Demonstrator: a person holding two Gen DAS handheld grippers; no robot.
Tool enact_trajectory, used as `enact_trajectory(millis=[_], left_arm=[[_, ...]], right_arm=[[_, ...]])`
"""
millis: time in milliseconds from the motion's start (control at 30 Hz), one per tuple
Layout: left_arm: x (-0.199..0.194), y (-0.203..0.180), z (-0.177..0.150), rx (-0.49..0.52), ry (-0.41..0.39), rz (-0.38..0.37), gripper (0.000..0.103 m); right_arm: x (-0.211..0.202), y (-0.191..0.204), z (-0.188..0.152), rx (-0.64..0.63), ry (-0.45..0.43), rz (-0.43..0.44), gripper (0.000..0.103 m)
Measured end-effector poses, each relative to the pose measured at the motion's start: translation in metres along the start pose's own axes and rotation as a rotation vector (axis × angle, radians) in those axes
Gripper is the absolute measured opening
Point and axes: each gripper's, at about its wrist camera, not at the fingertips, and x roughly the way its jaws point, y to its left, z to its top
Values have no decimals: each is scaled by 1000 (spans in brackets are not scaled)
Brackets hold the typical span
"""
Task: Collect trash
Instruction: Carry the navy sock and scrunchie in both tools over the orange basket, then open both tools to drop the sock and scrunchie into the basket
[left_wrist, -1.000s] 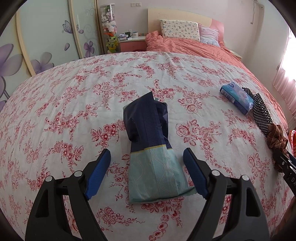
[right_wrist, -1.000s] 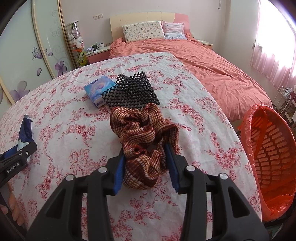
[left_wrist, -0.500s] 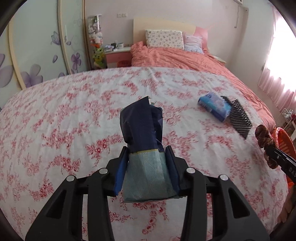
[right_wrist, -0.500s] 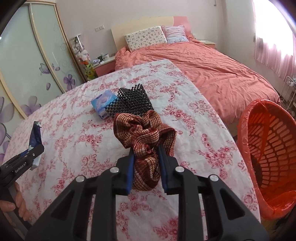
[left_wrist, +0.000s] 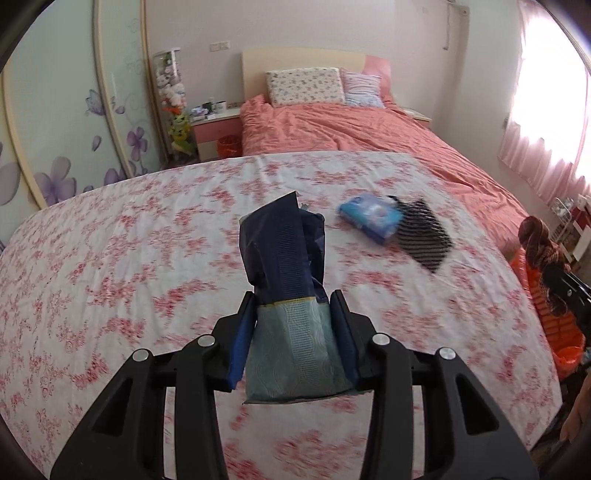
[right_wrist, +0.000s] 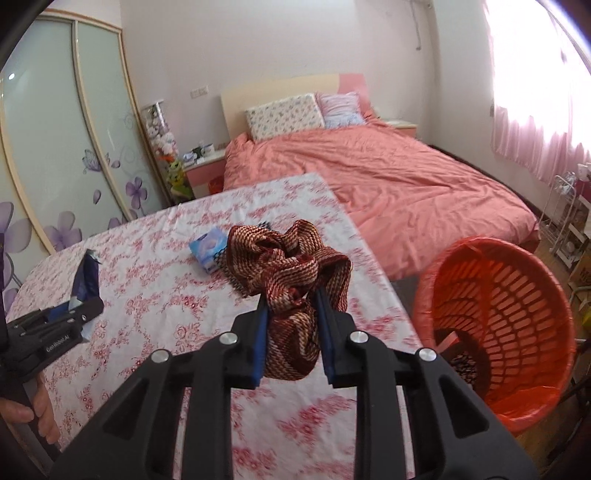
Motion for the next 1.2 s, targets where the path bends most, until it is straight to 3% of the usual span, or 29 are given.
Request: enact_trajectory(millis=[300,767,967,1200], left_arm=[[-19,-63,6,81,-23,-138,42],[-32,-220,11,293,-41,-444,42],[-15,-272,7,368,-9,-520,42],[7,-306,2,410,52,-529,47]], right_arm=[[-47,-42,-5,28,-88,-94,24],[-80,-148,-12,198,-133,-242,24],[-76,-187,-15,263,-131,-265,24],[-59,-226,-18,344,-115,-248,29]])
